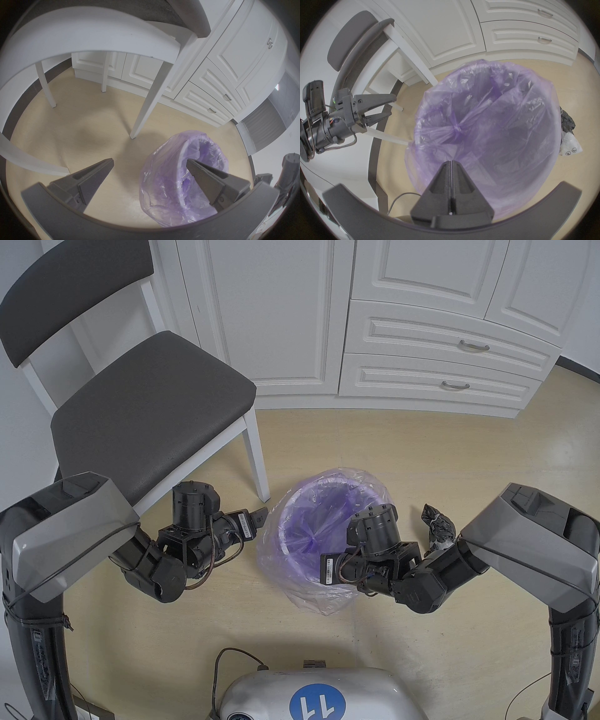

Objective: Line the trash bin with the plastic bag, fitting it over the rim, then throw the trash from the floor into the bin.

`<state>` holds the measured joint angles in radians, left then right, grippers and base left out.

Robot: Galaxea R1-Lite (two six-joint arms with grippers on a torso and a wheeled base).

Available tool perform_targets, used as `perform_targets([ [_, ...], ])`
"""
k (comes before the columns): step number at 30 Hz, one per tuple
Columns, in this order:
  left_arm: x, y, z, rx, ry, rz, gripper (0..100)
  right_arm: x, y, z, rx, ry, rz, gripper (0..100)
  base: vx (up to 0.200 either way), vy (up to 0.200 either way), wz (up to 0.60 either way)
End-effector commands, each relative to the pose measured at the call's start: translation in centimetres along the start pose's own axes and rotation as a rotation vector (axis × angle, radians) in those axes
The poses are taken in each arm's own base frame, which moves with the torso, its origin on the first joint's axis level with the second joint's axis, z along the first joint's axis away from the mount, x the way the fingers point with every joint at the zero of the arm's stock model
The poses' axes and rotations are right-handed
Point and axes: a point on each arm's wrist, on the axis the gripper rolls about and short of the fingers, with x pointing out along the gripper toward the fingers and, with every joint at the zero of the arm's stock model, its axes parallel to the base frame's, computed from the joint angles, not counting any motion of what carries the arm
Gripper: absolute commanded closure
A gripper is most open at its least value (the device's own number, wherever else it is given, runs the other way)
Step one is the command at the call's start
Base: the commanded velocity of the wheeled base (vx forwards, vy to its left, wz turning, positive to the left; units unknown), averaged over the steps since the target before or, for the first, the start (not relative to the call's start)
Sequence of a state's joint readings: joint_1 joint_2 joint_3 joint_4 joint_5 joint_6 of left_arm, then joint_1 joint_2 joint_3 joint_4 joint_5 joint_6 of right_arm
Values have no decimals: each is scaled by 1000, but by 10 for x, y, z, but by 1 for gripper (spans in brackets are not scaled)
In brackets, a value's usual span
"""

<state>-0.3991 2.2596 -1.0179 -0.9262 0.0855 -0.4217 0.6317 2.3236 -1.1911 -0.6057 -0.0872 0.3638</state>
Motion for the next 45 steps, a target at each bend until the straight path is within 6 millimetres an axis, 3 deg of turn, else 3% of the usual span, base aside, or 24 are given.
perform_targets([
  [1,-6,-3,8,-2,-19,-8,0,-1,-6,14,19,-43,-6,100,0,0,0],
  [13,-6,-1,9,-5,-22,-5,0,48,-43,14,80,-94,-118,100,0,0,0],
  [28,-6,1,12,-8,-28,-4,0,60,-54,19,82,-148,-203,100,0,0,0],
  [38,-6,1,12,-8,-26,-5,0,40,-38,26,80,-141,-170,100,0,0,0],
  [41,-7,1,12,-8,-28,-4,0,16,-19,31,62,-135,-134,100,0,0,0],
  [45,-8,0,14,-8,-32,-6,0,-3,-10,37,51,-142,-115,100,0,0,0],
])
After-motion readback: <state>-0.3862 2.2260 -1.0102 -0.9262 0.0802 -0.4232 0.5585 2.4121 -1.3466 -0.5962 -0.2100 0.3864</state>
